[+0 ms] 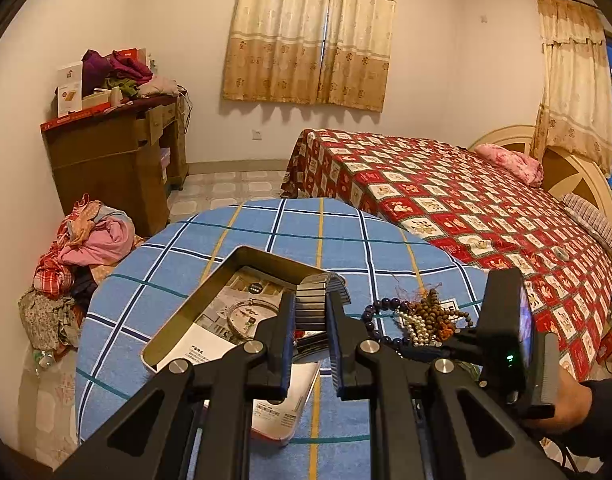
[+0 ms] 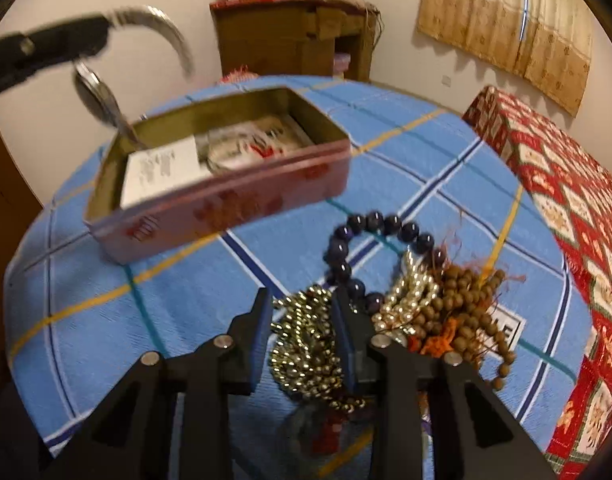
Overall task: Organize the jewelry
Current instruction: 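Carry the watch with the left gripper while the right gripper carries the necklace toward the tin, then lower the watch into the tin and open the left gripper while the right gripper releases the necklace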
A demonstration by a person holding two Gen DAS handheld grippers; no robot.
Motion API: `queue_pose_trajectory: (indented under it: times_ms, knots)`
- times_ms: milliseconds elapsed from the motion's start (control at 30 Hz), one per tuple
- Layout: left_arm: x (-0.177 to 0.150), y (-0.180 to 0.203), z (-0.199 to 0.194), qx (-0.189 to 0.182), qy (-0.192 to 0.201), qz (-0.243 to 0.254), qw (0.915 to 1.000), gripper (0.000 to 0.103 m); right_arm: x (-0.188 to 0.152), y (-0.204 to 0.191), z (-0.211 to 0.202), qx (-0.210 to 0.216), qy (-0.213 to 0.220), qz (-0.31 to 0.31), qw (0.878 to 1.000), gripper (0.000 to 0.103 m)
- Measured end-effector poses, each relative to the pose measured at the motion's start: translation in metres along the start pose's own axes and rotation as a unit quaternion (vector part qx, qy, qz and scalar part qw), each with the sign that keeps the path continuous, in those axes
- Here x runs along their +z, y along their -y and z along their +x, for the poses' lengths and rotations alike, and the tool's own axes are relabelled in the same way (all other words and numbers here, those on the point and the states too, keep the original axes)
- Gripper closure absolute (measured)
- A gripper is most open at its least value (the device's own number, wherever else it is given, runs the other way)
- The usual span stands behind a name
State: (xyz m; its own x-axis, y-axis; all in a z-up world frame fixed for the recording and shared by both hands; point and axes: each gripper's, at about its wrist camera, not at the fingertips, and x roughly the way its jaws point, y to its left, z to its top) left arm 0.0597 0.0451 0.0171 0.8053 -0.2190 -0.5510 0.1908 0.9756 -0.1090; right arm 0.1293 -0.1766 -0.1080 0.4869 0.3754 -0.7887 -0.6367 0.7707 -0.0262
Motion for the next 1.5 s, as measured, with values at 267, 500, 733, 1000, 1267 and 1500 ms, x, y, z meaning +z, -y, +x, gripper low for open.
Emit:
queue_pose_trajectory:
  times_ms: [267,500,733,1000,1267,1500]
  knots:
    - [0.002,-0.007,0.001,0.010,-0.002,-0.003,0.9999,0.089,0.007,-0.004,-0.026,0.008,0.033,0.001,0.999,0.091]
    - [0.014,-0.011,-0.003,0.020,0.008,0.005,0.9997,0.089,0.043,-0.005,-0.073,0.013,0.097,0.001,0.995,0.091]
    - [0.022,-0.022,0.002,0.035,0.006,0.014,0.9993,0.089,0.080,-0.017,-0.094,0.014,0.141,-0.020,0.990,0.091]
    - [0.027,-0.038,0.013,0.050,-0.004,0.013,0.9986,0.089,0.104,-0.024,-0.095,0.026,0.162,-0.034,0.986,0.091]
    - [0.022,-0.054,0.031,0.054,-0.021,-0.007,0.9983,0.088,0.123,-0.039,-0.078,0.048,0.166,-0.037,0.984,0.091]
    - [0.011,-0.059,0.048,0.064,-0.041,-0.008,0.9971,0.088,0.127,-0.047,-0.052,0.063,0.147,-0.038,0.986,0.091]
